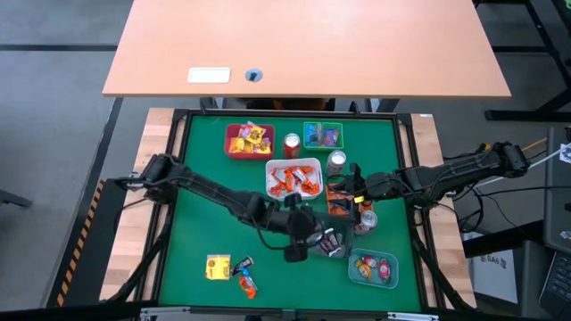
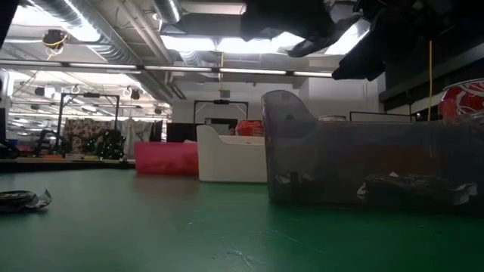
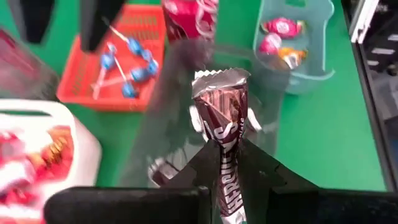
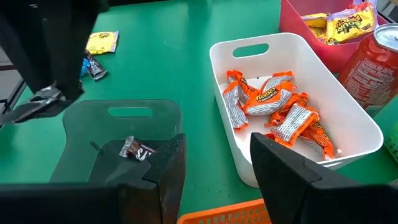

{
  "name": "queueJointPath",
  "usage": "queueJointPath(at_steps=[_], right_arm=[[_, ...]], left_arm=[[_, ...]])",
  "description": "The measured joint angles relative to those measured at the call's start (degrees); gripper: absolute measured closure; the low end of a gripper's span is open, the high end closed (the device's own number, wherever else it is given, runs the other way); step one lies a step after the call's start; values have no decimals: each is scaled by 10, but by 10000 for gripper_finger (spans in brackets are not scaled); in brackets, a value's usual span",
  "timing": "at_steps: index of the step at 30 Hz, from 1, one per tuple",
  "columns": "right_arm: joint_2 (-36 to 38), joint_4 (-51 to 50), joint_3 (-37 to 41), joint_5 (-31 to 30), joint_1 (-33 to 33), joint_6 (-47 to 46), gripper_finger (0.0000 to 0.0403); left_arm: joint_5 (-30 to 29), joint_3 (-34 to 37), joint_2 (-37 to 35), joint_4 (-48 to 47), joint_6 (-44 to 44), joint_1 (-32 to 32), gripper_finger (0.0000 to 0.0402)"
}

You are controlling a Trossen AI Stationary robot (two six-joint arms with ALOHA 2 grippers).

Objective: Sort candy
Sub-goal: Put the brown chocolate bar into the black bin, then put the yellow candy into the red bin

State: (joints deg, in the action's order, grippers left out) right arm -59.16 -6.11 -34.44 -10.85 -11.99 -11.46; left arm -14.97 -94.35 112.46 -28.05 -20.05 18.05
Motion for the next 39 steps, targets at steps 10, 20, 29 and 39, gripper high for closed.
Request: queueJointPath(at_steps=[10,20,29,39], right_arm=[[0,0,0,0,0,0,224],[0,0,0,0,0,-5,224],[0,0,0,0,0,-6,224],[0,0,0,0,0,-7,224]], left_arm=[[-1,0,0,11,43,-13,294],[89,0,-1,-94,48,-4,244],[187,0,-1,-289,-68,13,246],[190,37,-1,-367,-168,130,247]])
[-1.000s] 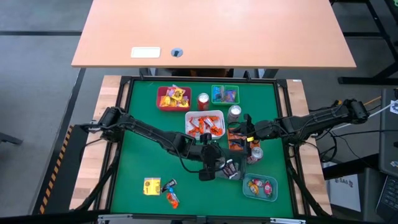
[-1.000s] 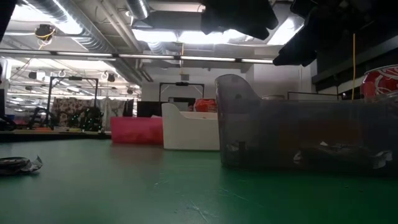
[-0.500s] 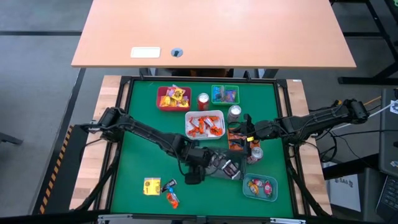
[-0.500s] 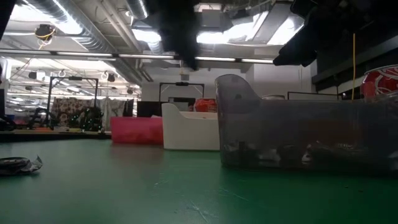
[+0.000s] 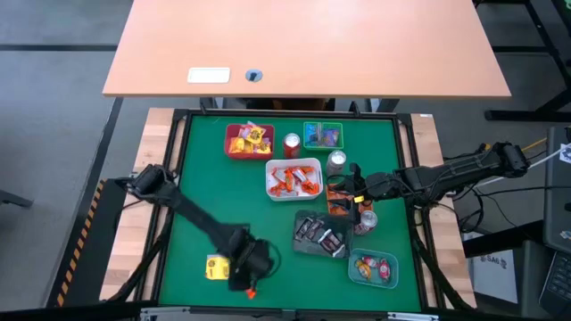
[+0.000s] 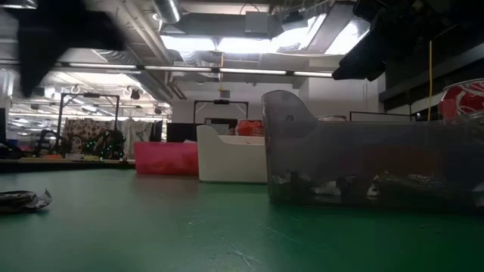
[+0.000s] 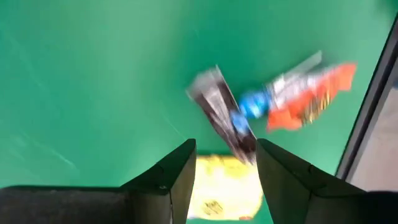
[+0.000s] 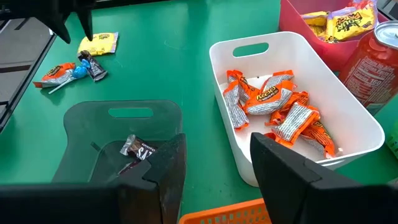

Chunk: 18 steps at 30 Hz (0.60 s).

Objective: Sort candy
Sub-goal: Put the yellow candy into the red bin

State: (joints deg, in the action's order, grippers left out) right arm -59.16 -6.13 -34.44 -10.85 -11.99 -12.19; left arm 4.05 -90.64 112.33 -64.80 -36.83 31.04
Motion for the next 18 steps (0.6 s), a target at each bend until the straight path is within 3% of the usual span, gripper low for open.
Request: queueJointPath(at_steps=[10,18], right_arm=[[0,0,0,0,0,0,224],[0,0,0,0,0,0,224]], left_arm=[[17,90,0,16,-222,108,247],[12,142,0,66,-246,137,247]])
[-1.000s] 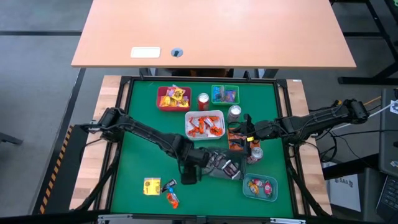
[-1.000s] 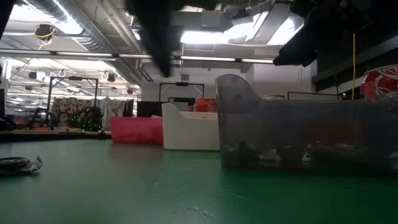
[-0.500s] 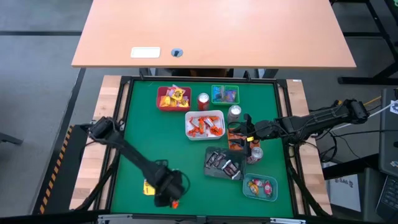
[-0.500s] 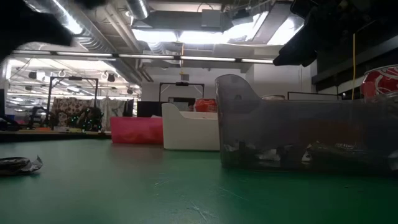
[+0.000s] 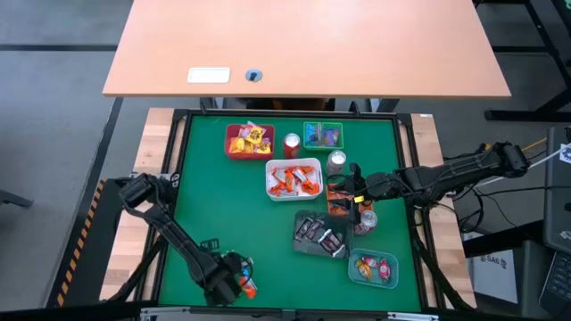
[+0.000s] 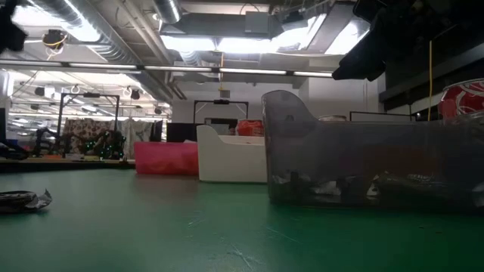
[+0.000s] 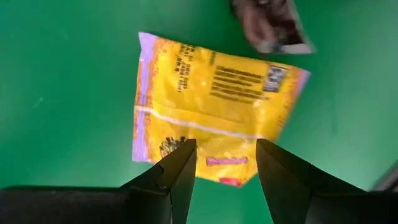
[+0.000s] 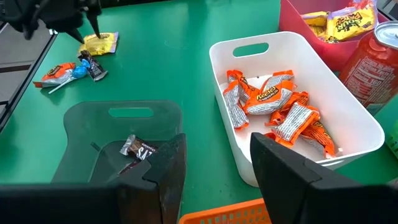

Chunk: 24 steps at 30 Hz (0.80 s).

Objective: Sort candy
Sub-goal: Put the yellow candy into the red bin

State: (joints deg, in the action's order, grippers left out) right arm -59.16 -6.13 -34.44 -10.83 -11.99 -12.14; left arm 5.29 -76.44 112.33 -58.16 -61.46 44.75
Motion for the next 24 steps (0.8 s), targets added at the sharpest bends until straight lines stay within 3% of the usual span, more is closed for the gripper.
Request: queueJointPath(at_steps=[9,19,24], right_arm=[[0,0,0,0,0,0,224],[0,0,0,0,0,1,224],[0,0,0,0,0,1,224]], left_arm=[[-9,60,-5,56,-25,-1,257],[-47,60,-3,68,-5,-29,387],[-67,46,-1,63,46,-48,396]])
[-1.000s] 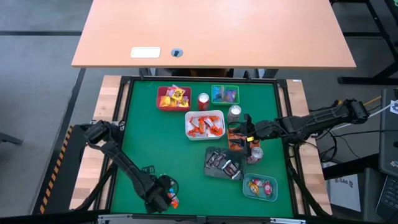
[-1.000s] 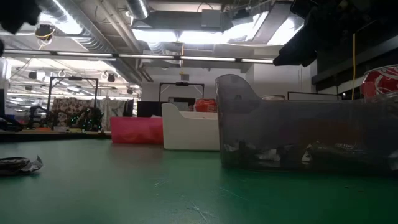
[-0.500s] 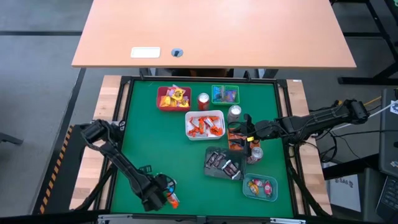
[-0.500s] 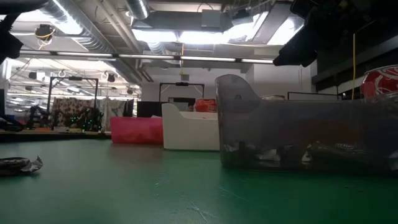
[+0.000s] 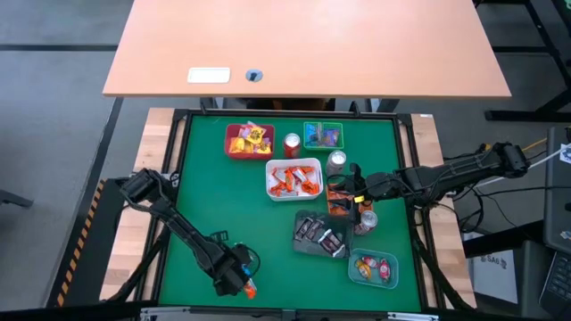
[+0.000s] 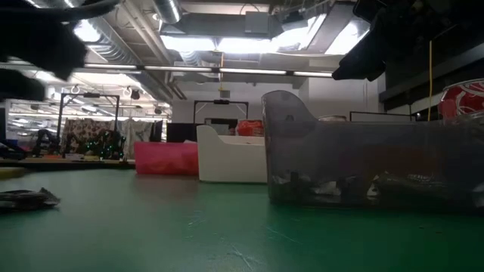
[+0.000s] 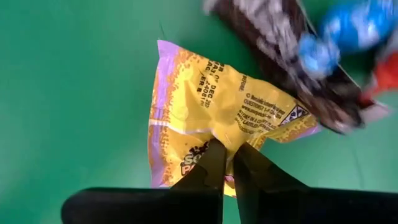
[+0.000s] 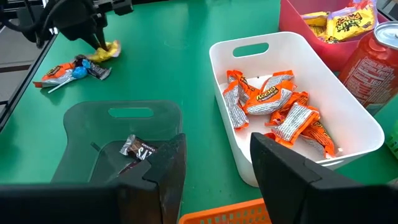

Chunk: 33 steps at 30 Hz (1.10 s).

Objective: Sort candy
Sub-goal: Put the yellow candy into the red bin

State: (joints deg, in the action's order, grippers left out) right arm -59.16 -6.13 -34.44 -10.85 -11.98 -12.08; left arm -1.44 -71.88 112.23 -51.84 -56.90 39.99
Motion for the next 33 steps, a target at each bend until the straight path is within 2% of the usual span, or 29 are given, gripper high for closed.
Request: queueJointPath(at_steps=[5,14,18,27,33], right_arm=[[0,0,0,0,0,0,224],[0,0,0,0,0,0,224],[0,0,0,0,0,0,224],[0,0,0,0,0,0,224],[0,0,0,0,0,0,224]], left_arm=[[-67,-30,0,-48,68,-26,400],[-172,-33,-81,-69,182,-108,401],[-184,-33,-121,-72,268,-167,401],[-190,-10,-201,-72,457,-373,401],[-190,-8,-198,-64,539,-521,401]])
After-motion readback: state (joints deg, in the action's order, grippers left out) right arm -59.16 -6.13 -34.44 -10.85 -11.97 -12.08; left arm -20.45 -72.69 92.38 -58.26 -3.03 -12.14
